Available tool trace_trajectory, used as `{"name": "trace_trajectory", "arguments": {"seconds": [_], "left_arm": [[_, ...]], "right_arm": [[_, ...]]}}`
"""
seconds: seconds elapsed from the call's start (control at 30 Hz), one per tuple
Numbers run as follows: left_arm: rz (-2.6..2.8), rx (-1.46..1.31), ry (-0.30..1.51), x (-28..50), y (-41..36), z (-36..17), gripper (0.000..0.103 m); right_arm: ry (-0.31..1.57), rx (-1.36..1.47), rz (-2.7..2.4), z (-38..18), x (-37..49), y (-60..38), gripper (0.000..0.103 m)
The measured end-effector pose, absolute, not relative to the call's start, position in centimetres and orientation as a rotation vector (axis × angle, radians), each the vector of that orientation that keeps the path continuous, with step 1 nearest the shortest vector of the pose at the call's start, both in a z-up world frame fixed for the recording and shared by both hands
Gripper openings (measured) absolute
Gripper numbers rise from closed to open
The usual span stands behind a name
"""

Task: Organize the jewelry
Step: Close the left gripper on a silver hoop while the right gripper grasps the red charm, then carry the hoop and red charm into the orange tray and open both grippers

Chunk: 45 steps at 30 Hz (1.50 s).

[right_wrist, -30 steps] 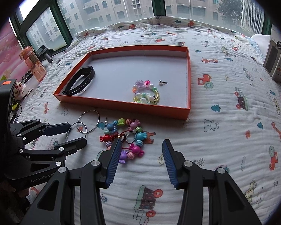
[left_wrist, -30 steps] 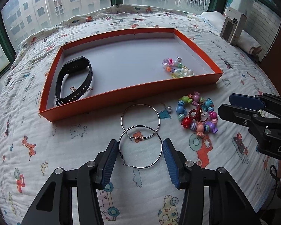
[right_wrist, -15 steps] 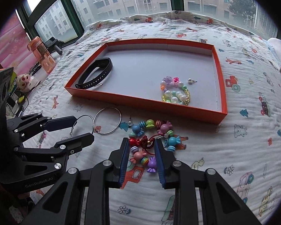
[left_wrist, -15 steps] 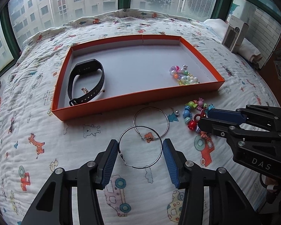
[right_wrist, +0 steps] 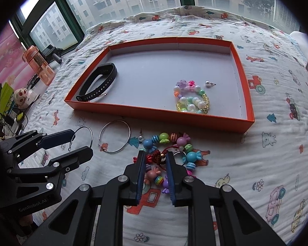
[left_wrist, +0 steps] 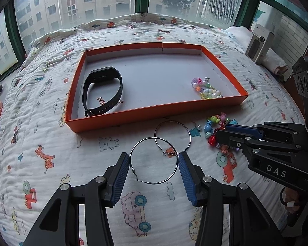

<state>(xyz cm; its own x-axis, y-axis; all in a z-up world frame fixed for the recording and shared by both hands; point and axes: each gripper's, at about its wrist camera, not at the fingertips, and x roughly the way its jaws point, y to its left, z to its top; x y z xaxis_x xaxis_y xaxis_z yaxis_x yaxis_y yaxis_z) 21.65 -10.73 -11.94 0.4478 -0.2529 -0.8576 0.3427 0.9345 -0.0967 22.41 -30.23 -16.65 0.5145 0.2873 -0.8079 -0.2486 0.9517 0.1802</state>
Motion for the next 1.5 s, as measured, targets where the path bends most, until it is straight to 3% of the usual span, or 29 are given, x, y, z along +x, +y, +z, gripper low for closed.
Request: {"name": "trace_trajectory", "arguments": {"seconds": [0.07,0.33,0.63,0.73,0.83,1.03,1.23,1.33,1.5], "left_arm": [[-0.366,0.092,1.043,21.6,-10.6,-11.9,0.052],[-0.358,0.083,1.034,21.6,-10.3,-11.5,0.052],[-0.346,0.078,1.003,21.2,-9.9,-10.2,0.052],[-0.345,0.075,1.009,21.1,-9.8,-10.3,0.052],[-0.345,0.072,1.017,21.2,-9.7,-10.5,0.052],[-0.344,0.064,1.025,21.6,-9.4,-11.2,0.052],[-0.347,0.058,1.038,21.9,-9.3,-11.8,0.052],[-0.347,0.056,1.039,21.9,-9.3,-11.9,0.052],[-0.340,0.052,1.026,21.9,-9.3,-11.4,0.052]], "right_arm": [[0.982,0.060,0.316,-16.7,22.5,-30.4,0.017],[0.956,0.059,0.300,-16.3,22.0,-30.4,0.011],[0.935,0.033,0.295,-15.4,21.6,-30.4,0.011],[0.936,0.046,0.291,-15.6,21.6,-30.5,0.015],[0.938,0.059,0.293,-15.7,21.8,-30.5,0.030],[0.952,0.065,0.281,-16.5,22.3,-30.3,0.031],[0.947,0.055,0.276,-16.8,22.4,-29.8,0.029],[0.953,0.039,0.265,-16.9,22.5,-29.6,0.017],[0.936,0.004,0.263,-16.6,22.1,-29.3,0.016]]}}
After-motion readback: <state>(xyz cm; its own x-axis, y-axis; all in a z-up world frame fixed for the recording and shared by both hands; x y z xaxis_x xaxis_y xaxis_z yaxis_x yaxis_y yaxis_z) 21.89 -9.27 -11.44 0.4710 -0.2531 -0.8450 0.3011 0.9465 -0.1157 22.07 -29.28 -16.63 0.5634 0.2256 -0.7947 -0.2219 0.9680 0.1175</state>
